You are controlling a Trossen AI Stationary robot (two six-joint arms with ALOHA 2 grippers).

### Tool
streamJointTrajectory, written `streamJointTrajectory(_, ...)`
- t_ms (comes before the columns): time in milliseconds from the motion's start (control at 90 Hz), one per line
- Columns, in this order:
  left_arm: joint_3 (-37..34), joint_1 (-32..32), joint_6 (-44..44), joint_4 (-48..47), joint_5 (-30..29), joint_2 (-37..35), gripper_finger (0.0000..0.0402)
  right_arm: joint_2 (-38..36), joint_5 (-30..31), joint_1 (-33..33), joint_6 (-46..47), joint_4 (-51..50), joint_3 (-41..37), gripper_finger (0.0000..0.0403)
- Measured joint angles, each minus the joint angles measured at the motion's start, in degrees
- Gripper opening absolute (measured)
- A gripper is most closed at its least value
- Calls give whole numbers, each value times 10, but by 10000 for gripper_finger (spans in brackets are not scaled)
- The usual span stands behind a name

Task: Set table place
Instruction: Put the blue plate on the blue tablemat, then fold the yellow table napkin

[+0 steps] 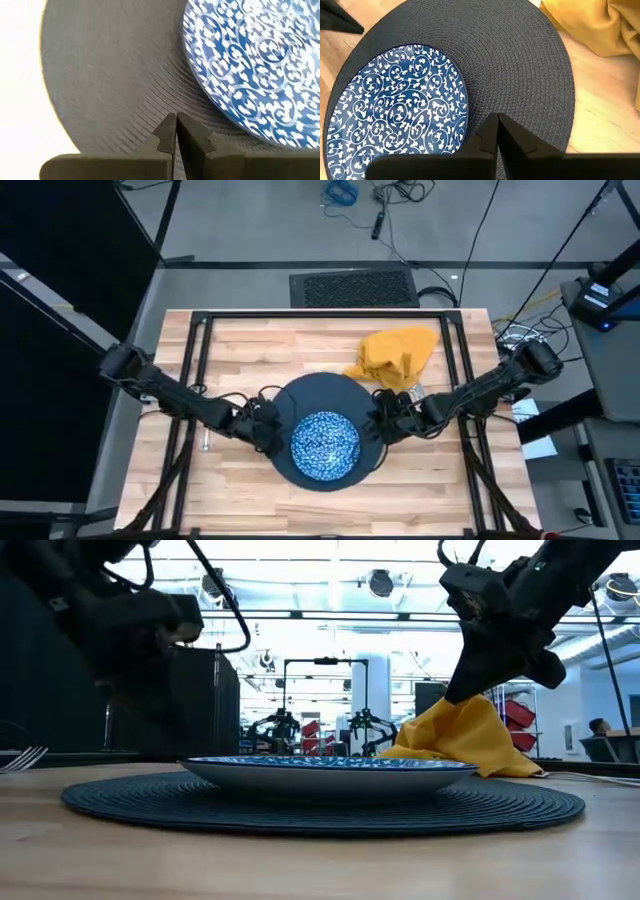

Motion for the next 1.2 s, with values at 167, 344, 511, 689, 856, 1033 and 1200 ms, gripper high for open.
streamJointTrajectory(167, 0, 6, 16, 25, -55, -13, 0, 0, 19, 18, -82, 50, 0, 0)
streamJointTrajectory(344, 1, 2, 57, 30, -61, -50, 0, 0, 27, 67, -215, 78, 0, 0)
streamJointTrajectory(511, 1, 18, 75, 37, -63, -67, 0, 0, 29, 88, -242, 116, -13, 0)
streamJointTrajectory(689, 1, 40, 121, 40, -66, -70, 0, 0, -20, 43, -321, 303, -95, 0)
streamJointTrajectory(856, 1, 37, 135, 37, -100, -73, 0, 0, -13, 1, -293, 329, -117, 0)
streamJointTrajectory(1033, 1, 8, 117, -18, -169, -120, 0, -24, -15, -32, -367, 328, -116, 0)
streamJointTrajectory(1200, -9, -9, 85, -29, -197, -158, 0, -60, -12, -50, -511, 322, -116, 0)
